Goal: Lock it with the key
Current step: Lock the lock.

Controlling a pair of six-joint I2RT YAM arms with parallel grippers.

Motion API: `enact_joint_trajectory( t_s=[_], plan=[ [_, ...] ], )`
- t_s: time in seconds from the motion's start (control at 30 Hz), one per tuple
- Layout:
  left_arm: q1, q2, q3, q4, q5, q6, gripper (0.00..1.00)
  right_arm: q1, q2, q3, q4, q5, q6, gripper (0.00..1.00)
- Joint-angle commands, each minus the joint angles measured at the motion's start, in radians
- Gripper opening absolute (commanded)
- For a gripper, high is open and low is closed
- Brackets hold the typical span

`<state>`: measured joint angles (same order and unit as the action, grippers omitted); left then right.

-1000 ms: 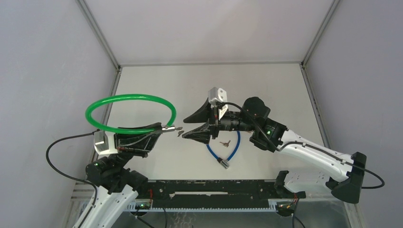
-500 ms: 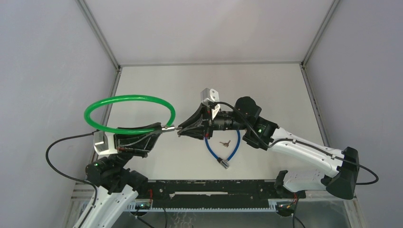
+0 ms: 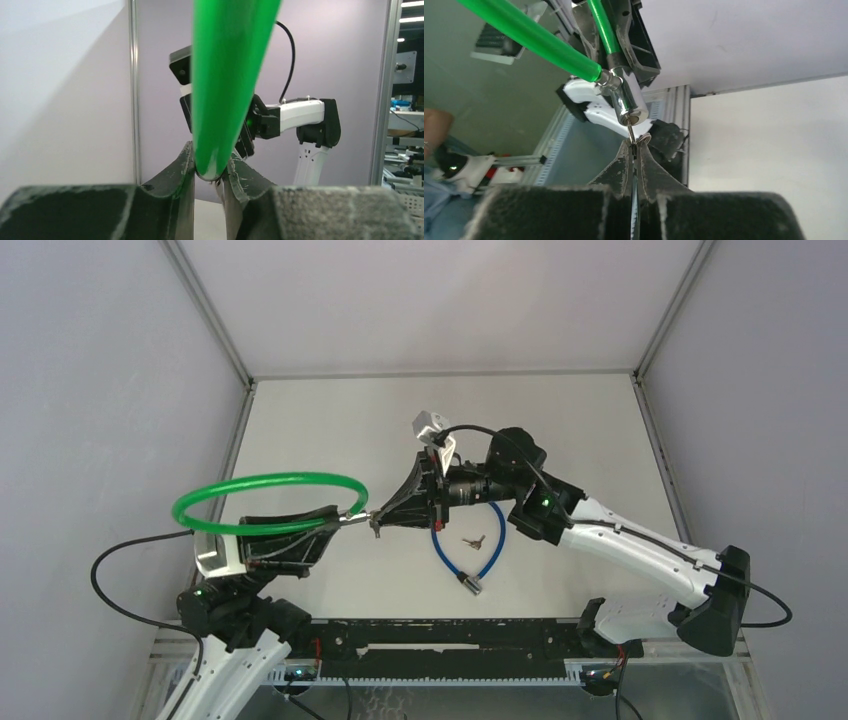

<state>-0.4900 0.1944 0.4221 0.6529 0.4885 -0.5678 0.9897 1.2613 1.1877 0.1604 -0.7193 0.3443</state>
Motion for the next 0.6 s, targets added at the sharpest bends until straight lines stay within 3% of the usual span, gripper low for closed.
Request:
enact_joint_trajectory(
  t_s=[0.0, 0.4, 0.43, 0.57],
  plan=[
    [0.005, -0.012, -0.012, 0.065, 0.041, 0.046, 0.00, -0.014, -0.009, 0.093, -0.082, -0.064, 0.141, 0.00],
    [0.005, -0.028, -0.013, 0.065, 0.040, 0.040, 0.00, -0.095, 0.065, 0.133, -0.107, -0.116, 0.496, 0.00],
    [0.005, -0.029, -0.013, 0.064, 0.035, 0.037, 0.00, -0.098, 0.061, 0.133, -0.099, -0.115, 0.511, 0.07],
    [0.005, -0.034, -0.013, 0.034, -0.026, -0.012, 0.00, -0.096, 0.011, 0.133, -0.127, -0.077, 0.415, 0.50]
  ],
)
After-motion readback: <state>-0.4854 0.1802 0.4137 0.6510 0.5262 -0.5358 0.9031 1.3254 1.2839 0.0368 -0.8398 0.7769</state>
